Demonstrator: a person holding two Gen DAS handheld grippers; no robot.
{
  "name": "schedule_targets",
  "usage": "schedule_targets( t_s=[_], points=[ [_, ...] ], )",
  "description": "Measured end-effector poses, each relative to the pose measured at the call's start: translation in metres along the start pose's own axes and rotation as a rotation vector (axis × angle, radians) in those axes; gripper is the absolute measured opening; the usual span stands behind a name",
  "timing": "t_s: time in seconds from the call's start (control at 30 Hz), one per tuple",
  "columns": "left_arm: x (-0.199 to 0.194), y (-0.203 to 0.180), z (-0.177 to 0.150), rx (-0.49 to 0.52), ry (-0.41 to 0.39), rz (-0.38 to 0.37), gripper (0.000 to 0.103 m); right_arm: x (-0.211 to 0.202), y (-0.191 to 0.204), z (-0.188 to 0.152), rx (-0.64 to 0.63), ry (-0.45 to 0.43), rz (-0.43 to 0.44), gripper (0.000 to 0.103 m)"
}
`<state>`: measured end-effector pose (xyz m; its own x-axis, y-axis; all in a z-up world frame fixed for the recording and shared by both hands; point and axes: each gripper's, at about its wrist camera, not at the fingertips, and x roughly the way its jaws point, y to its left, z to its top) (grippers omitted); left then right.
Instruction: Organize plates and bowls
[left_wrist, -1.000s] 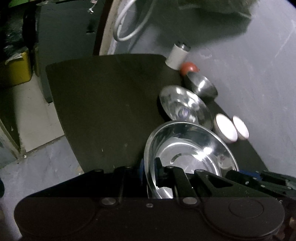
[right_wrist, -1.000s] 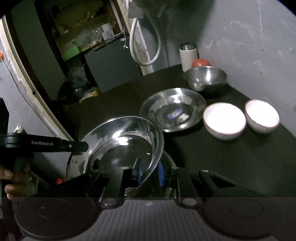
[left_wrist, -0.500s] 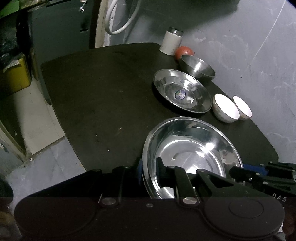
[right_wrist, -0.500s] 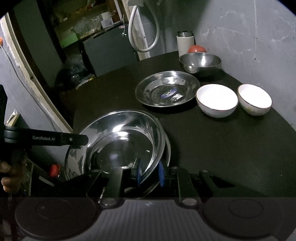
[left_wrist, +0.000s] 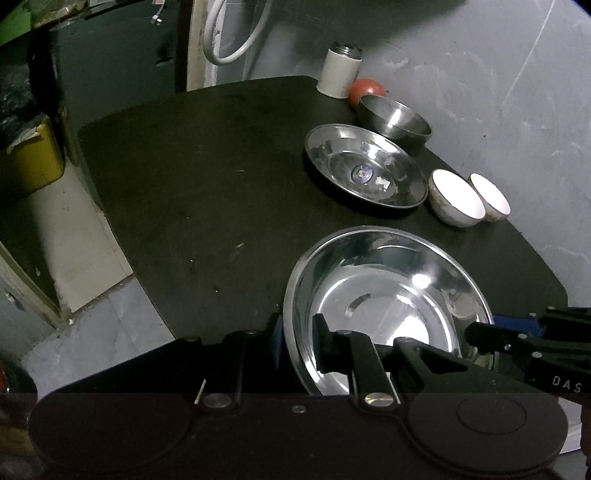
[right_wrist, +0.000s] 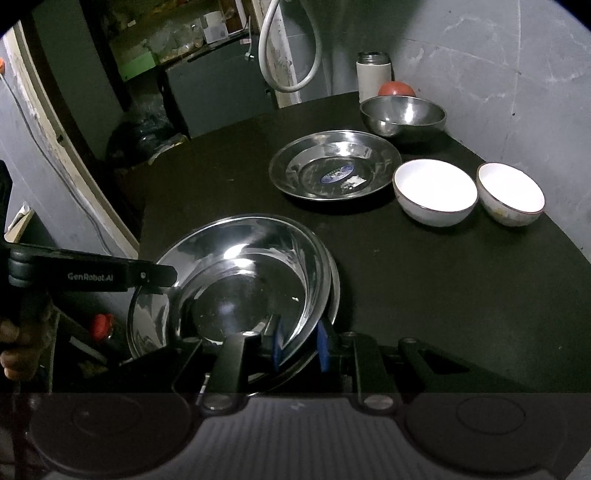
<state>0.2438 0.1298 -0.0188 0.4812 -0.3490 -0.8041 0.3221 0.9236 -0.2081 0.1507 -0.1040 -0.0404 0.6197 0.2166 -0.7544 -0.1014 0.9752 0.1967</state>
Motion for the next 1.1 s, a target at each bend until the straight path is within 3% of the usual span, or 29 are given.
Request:
schedule_targets(
  t_s=[0.87,1.1],
  points=[
    [0.0064,0.0067,-0.0044,-0.037,0.006,-0.004,0.018,0.0068,0.0066,0.0041,-0.043,0.010,-0.032,0.027],
    [0.0064,0.0065,-0.0041,-0.045,-0.001,0.012,0.027,0.0080,0.0041,0.0033,-0.032,0.016,-0.037,0.029]
  ],
)
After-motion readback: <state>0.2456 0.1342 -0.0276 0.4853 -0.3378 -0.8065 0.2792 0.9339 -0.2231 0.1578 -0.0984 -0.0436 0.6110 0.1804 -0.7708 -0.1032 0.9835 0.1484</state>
